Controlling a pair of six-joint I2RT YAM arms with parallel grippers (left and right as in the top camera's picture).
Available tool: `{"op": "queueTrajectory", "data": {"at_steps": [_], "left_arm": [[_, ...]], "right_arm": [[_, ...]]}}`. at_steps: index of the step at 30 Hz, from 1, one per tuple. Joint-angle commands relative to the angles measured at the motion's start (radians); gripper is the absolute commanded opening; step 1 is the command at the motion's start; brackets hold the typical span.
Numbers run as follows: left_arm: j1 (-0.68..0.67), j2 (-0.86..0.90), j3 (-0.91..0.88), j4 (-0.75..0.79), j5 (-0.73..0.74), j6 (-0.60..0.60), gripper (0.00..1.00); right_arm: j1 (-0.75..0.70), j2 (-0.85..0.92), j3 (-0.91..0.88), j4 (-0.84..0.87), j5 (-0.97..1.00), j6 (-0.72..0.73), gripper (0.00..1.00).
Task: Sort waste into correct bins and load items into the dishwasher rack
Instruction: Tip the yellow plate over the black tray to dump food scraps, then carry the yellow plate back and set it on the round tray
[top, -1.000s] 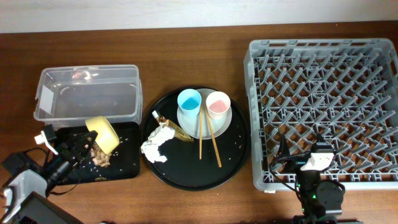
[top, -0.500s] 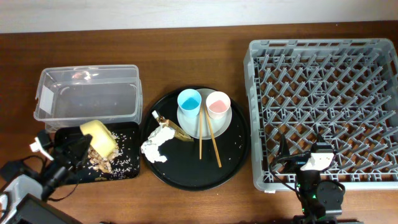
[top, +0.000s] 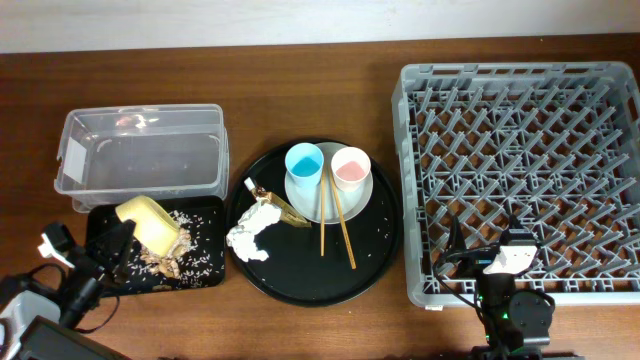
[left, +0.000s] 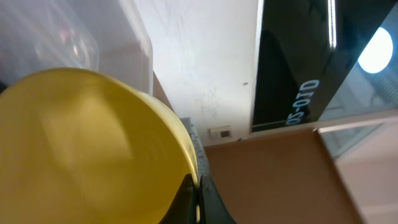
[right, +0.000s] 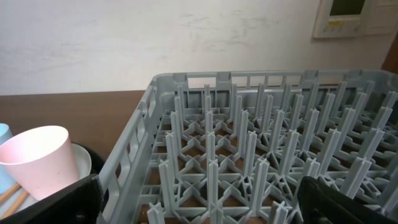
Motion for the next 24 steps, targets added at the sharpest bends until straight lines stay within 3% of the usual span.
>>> {"op": "queueTrajectory", "data": {"at_steps": [1, 15, 20, 24], "left_arm": [[0.004, 0.005, -0.001, 0.039, 0.028, 0.036, 0.00], [-0.004, -0.017, 0.016, -0.035, 0.008, -0.014, 0.00], [-0.108, -0.157, 0.168, -0.184, -0.220, -0.023, 0.00], [-0.286, -0.296, 0.294, -0.197, -0.408, -0.160, 0.00]], "right_arm": [[-0.006, -0.008, -0.005, -0.005, -0.002, -0.007, 0.98], [-0.006, -0.008, -0.005, -0.005, -0.002, -0.007, 0.98], [-0.006, -0.008, -0.005, -0.005, -0.002, -0.007, 0.98], [-0.006, -0.008, -0.005, -0.005, -0.002, -0.007, 0.98]]}}
